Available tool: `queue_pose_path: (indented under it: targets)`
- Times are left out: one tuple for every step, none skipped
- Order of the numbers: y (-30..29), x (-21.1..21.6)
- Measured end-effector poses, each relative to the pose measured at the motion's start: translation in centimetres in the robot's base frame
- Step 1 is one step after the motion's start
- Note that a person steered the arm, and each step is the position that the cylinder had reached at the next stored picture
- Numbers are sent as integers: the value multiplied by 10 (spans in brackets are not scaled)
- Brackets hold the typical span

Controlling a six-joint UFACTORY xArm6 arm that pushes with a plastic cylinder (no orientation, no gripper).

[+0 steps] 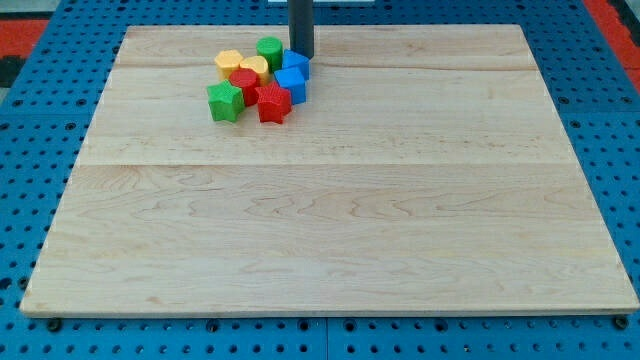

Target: Slide the blue triangle closer to the blue cube

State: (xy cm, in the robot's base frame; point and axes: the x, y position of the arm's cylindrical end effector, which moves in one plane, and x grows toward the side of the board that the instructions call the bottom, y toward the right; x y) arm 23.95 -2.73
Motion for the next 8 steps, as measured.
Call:
queue_pose_path:
  targets:
    - [-7, -23]
    - [-21, -6]
    - [-11, 9]
    - [-11, 7]
    - [-11, 4]
    - [-11, 3]
    - [-11, 3]
    - [-40, -9]
